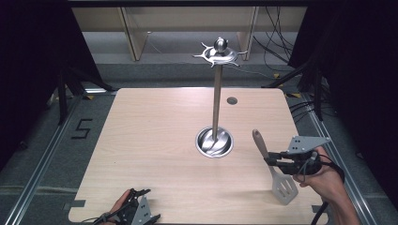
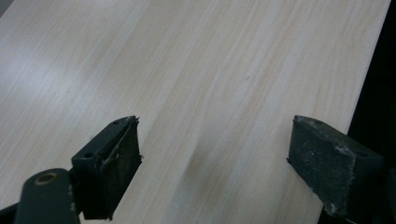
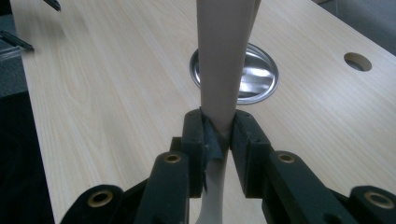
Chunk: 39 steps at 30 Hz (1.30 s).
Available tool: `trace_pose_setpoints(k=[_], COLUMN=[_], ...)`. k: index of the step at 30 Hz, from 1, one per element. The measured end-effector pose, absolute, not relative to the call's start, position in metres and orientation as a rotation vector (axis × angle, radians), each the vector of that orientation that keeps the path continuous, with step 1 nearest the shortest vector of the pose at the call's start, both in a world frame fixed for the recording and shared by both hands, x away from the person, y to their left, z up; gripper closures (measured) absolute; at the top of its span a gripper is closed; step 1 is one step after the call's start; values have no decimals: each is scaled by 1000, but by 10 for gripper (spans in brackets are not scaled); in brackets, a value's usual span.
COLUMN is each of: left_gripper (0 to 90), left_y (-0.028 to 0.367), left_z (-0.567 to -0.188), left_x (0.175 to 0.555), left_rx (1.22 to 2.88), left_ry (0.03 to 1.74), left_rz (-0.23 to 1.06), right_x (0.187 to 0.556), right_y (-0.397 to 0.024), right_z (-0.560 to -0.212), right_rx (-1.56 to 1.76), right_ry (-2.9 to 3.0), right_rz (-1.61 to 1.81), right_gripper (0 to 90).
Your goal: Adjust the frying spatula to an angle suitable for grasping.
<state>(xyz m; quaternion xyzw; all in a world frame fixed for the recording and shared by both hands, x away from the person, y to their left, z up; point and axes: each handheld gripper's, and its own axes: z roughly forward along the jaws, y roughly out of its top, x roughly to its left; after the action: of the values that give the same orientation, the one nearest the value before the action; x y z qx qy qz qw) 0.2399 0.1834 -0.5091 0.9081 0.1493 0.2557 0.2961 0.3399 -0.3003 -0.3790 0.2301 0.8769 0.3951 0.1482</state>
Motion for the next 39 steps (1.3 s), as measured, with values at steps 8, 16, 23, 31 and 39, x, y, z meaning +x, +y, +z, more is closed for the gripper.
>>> trace_pose_setpoints(k=[8,16,23,31,39], left_gripper=[159,159,159,160,160], left_y=[183,183,183,182,181], left_z=[-509,-510,-510,-509,-507], left_x=[240,240,239,239,237], left_rx=[2414,2412,2412,2391,2384], left_ry=[397,398,400,390,367], left_rz=[687,686,694,702,725], right_x=[341,340,340,347,358], right_y=[-303,-305,-301,-295,-285], right_z=[-376,-372,-368,-357,-338], right_rx=[661,664,640,619,604], right_ry=[2487,2446,2424,2389,2379], right_rz=[1202,1271,1337,1395,1420], right_gripper=[766,766,766,766,766])
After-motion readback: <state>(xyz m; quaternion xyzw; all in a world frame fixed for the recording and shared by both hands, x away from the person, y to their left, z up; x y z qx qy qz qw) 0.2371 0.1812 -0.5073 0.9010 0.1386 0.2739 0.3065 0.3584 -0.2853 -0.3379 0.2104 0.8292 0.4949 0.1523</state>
